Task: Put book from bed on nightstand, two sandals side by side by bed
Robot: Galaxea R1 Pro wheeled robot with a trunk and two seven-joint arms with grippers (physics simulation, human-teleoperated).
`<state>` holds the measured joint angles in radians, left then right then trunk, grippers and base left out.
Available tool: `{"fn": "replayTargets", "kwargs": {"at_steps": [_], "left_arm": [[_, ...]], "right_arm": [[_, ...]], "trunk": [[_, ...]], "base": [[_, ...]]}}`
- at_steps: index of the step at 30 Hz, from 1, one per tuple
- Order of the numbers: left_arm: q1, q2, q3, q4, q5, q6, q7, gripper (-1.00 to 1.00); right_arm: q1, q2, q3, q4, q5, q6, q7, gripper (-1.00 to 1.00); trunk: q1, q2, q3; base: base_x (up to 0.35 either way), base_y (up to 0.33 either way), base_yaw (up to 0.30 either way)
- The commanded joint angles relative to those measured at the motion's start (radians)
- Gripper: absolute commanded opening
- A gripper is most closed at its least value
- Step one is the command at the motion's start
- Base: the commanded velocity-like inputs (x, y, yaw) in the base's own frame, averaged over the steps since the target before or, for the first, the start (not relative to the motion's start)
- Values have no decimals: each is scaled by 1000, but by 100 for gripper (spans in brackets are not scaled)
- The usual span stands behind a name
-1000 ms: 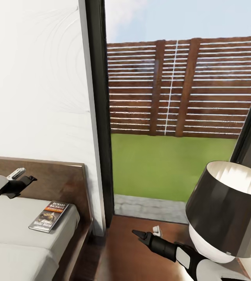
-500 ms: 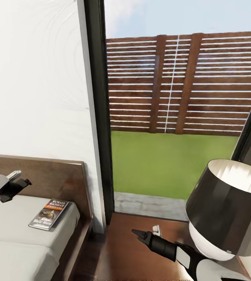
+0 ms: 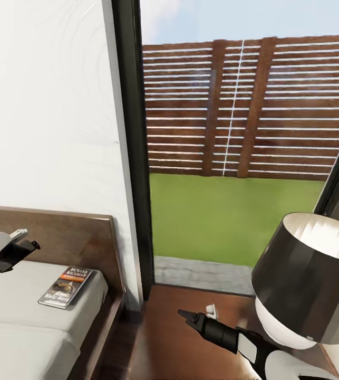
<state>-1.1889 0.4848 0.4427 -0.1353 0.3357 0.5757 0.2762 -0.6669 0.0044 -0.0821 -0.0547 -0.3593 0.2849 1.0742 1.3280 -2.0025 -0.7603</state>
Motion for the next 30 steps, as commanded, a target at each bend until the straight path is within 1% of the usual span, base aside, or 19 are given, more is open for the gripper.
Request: {"fn": "replayTargets", "kwargs": {"at_steps": [1, 25, 30], "left_arm": [[-1, 0, -1, -2, 10, 4, 8, 100], [-1, 0, -2, -3, 9, 4, 3, 100], [-1, 0, -2, -3, 9, 4, 2, 100]], "right_arm": [[0, 0, -8, 0, 3, 10, 2, 100], [0, 0, -8, 0, 3, 11, 10, 100], [0, 0, -10, 0, 3, 11, 31, 100]], "trunk": [[0, 0, -3], [0, 0, -36], [0, 0, -43]], "base": [[0, 0, 0], [0, 0, 0], [0, 0, 0]]}}
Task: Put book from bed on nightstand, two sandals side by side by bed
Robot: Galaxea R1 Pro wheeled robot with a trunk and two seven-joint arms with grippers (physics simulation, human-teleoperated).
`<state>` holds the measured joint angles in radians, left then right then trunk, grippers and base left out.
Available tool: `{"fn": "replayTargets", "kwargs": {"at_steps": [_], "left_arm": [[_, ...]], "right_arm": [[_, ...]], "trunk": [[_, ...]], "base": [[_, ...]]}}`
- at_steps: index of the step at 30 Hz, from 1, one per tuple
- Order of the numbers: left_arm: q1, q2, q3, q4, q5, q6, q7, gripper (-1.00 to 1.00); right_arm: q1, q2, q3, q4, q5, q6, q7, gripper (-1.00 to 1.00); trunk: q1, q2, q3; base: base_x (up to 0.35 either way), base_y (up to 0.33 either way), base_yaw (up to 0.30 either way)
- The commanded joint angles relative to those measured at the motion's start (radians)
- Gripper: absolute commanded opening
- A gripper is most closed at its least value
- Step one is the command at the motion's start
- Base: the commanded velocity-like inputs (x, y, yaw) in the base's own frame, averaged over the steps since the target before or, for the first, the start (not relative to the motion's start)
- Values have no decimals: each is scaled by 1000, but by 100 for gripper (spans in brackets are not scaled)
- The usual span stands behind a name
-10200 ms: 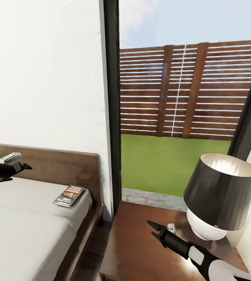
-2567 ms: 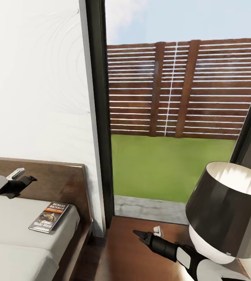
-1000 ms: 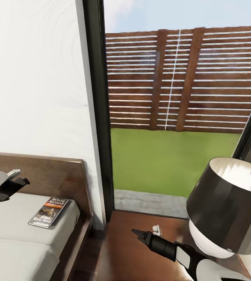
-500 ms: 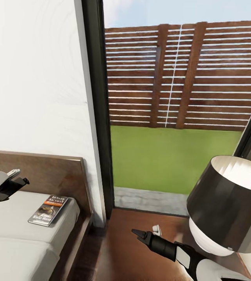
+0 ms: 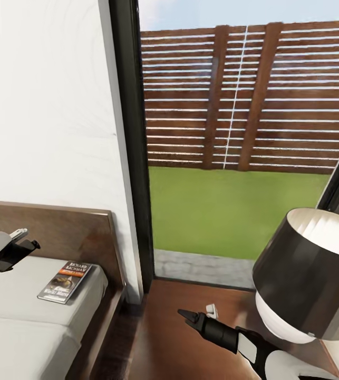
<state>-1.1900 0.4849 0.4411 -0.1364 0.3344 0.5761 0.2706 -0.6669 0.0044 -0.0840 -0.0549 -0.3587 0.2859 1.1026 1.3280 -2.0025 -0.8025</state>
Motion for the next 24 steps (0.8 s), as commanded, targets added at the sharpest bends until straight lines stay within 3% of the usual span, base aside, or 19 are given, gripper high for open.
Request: {"fn": "replayTargets", "kwargs": {"at_steps": [1, 16, 24], "left_arm": [[0, 0, -1, -2, 11, 4, 8, 100], [0, -6, -2, -2, 11, 4, 7, 100], [0, -6, -2, -3, 9, 4, 7, 100]], "right_arm": [[0, 0, -8, -1, 3, 10, 10, 100], [0, 2, 6, -6, 5, -18, 219, 100], [-1, 21, 45, -11, 6, -63, 251, 100]], "trunk": [[0, 0, -2], [0, 0, -23], [0, 0, -33]], "base": [[0, 0, 0], [0, 0, 0], [0, 0, 0]]}}
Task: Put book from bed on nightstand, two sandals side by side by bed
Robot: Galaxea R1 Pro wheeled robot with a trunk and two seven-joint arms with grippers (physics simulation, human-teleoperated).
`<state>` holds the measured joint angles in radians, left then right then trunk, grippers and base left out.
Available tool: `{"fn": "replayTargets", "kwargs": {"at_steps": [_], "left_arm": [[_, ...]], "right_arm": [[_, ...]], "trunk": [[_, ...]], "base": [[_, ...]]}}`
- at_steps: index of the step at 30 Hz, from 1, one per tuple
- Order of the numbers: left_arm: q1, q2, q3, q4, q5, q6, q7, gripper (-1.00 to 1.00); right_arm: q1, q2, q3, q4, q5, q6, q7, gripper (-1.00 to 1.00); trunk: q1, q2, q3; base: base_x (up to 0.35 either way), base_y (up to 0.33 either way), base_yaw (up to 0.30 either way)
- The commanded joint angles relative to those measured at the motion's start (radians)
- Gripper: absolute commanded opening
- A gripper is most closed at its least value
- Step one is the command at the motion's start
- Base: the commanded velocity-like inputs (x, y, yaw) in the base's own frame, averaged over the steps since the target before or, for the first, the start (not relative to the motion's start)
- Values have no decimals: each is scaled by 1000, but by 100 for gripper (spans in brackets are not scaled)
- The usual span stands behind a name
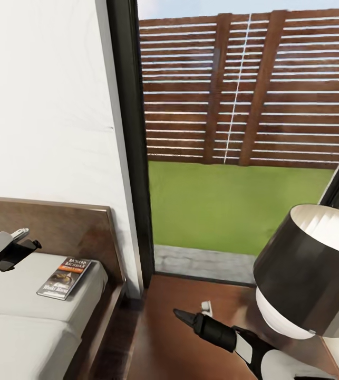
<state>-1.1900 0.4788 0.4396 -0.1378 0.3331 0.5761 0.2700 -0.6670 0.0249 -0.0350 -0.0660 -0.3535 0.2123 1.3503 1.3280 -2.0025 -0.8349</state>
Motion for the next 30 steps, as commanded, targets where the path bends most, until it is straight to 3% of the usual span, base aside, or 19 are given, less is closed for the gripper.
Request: {"fn": "replayTargets", "kwargs": {"at_steps": [1, 14, 30], "left_arm": [[0, 0, -1, -2, 10, 4, 8, 100], [0, -12, -1, -11, 10, 1, 8, 100], [-3, -47, -2, -34, 11, -4, 8, 100]], "right_arm": [[0, 3, 0, -1, 1, 8, 5, 100], [-2, 35, 11, -72, 1, 1, 12, 100], [-2, 37, 6, -81, 0, 4, 12, 100]], "trunk": [[0, 0, -2], [0, 0, -16], [0, 0, -32]], "base": [[0, 0, 0], [0, 0, 0], [0, 0, 0]]}}
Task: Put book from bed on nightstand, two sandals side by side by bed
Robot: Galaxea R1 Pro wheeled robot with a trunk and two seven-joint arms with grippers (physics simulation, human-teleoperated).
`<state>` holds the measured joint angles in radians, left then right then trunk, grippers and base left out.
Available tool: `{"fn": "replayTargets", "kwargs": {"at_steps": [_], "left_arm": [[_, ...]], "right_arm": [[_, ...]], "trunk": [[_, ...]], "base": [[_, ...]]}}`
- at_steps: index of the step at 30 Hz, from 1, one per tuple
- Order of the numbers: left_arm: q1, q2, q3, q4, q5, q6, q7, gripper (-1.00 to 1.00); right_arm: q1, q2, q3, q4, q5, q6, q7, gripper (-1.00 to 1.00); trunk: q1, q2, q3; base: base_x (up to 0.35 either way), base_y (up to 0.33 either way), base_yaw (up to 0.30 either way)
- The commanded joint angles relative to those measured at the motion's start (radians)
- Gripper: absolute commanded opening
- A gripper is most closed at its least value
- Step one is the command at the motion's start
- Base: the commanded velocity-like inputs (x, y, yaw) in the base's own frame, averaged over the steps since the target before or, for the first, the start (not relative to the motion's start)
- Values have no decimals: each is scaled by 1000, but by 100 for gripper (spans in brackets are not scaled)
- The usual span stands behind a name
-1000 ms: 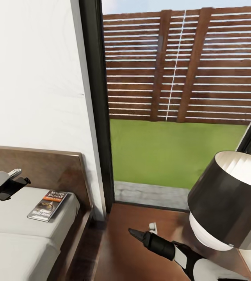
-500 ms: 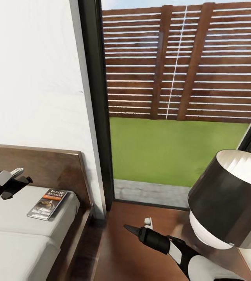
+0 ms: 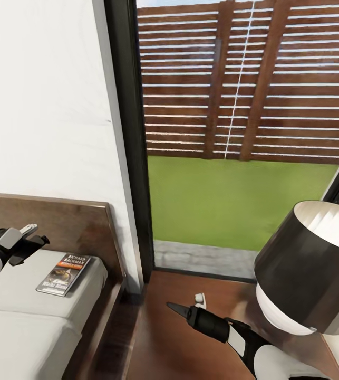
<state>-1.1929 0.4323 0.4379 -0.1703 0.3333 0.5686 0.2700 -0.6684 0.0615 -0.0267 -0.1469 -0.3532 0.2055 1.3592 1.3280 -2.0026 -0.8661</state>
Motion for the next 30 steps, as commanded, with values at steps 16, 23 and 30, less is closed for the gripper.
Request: {"fn": "replayTargets", "kwargs": {"at_steps": [16, 23, 30], "left_arm": [[0, -12, 4, -3, 44, -23, 5, 100], [-1, -15, 3, -3, 59, -30, 5, 100], [-1, -13, 2, -3, 63, -34, 5, 100]], "right_arm": [[0, -2, -6, -1, -4, 12, 4, 100], [0, -3, -7, 0, -7, 13, 5, 100], [0, -3, -7, -1, -10, 14, 5, 100]], "trunk": [[0, 0, -17], [0, 0, -24], [0, 0, -31]], "base": [[0, 0, 0], [0, 0, 0], [0, 0, 0]]}}
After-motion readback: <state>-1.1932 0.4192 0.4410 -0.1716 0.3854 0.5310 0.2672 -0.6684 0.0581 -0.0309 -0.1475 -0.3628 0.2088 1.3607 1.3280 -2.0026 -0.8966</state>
